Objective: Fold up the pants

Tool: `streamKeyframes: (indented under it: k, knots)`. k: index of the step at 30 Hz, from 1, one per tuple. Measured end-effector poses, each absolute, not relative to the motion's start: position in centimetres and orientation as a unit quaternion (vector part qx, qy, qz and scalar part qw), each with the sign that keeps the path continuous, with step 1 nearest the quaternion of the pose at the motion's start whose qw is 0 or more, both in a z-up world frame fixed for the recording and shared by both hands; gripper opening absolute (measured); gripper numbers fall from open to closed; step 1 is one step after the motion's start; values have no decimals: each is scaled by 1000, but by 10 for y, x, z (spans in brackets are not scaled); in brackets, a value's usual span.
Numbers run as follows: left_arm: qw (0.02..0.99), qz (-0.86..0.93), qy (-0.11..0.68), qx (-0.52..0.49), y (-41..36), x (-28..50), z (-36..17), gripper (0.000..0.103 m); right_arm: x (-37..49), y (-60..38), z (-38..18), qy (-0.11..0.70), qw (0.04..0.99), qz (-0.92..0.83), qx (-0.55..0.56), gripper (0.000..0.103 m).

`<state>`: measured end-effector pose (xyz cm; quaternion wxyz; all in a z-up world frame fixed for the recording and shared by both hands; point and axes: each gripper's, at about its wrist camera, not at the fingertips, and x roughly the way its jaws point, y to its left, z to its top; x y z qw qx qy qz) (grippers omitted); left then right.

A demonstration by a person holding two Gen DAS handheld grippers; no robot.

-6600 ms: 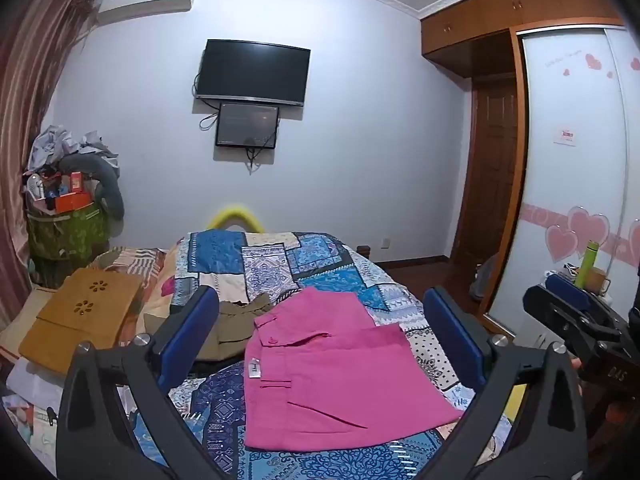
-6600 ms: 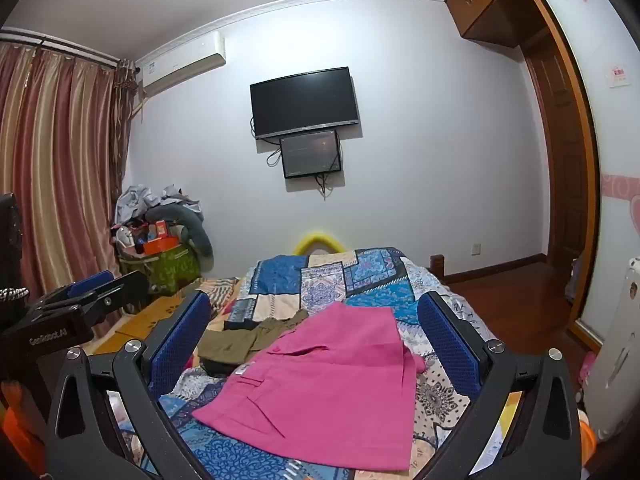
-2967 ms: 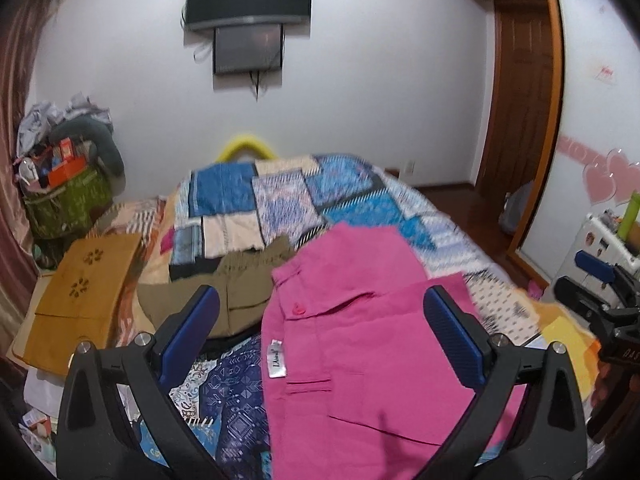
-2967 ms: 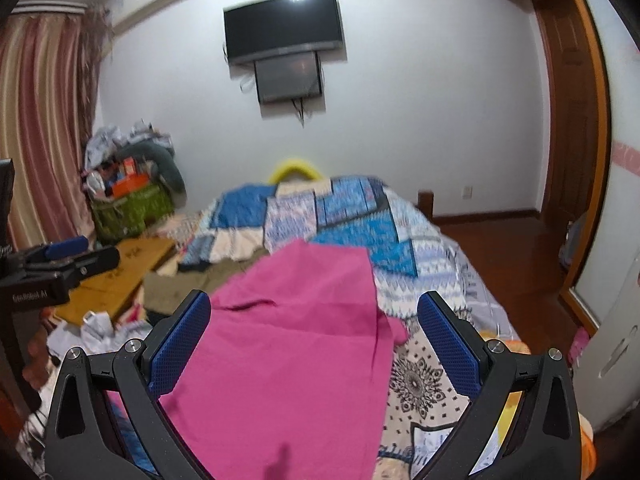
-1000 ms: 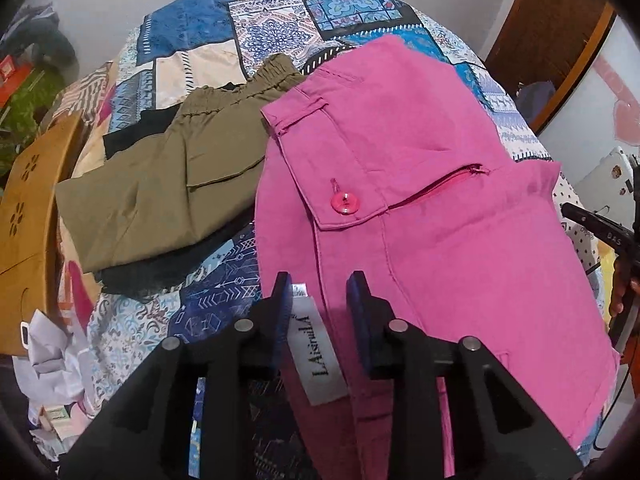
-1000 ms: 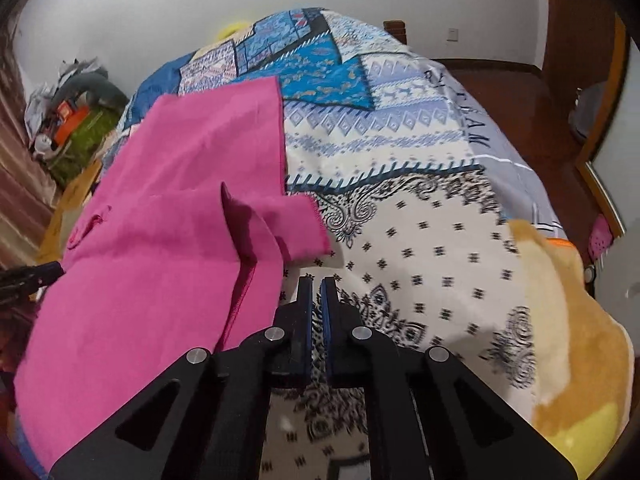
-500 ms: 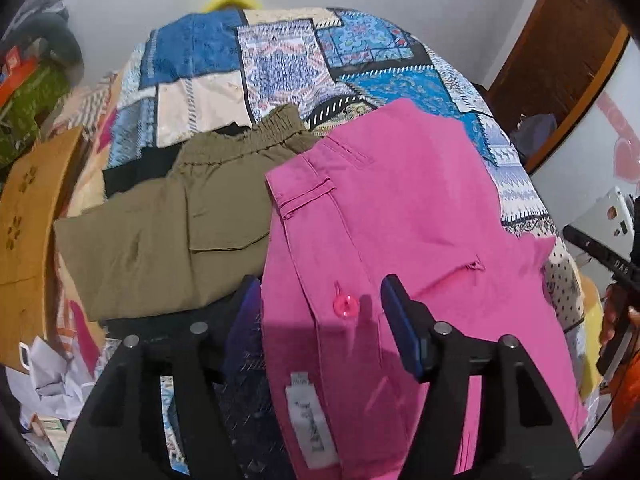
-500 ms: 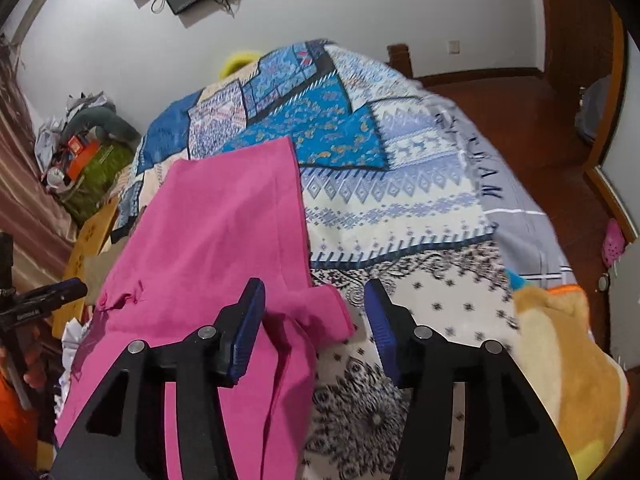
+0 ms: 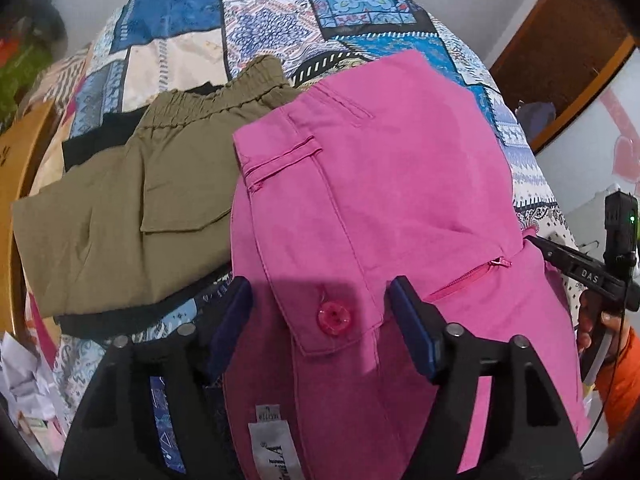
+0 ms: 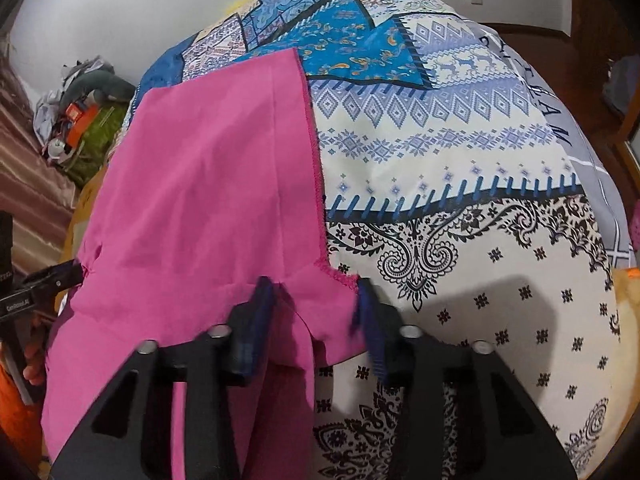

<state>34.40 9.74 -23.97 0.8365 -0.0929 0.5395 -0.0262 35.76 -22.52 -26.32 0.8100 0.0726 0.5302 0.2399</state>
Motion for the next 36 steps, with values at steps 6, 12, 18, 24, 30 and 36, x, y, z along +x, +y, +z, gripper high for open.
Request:
streamKeyframes:
  k: [6,12,18,24,30,36]
  knots:
    - [846,-8,526,-92,98,343,-235,47,355,-221,-266,521,820,236,29,10]
    - [857,31,514,-34,97,342,-231,25,350,-213,-263,511,827,232,-30,8]
    - [849,20,528,-24,98,345,-245,27,352,-214,-265,521,824,220,-20,8]
    - [845,17,535,-17,100,342,-236,30,350,-219,-252,530,823,204,-22,13]
    - [862,24,505,-30,123,326,-195,52,335,-243,-210,492,849,191,-17,42]
    - [885,35,463,-22,141,333,-152,70,328,-235,-156,426,881,204,-13,59]
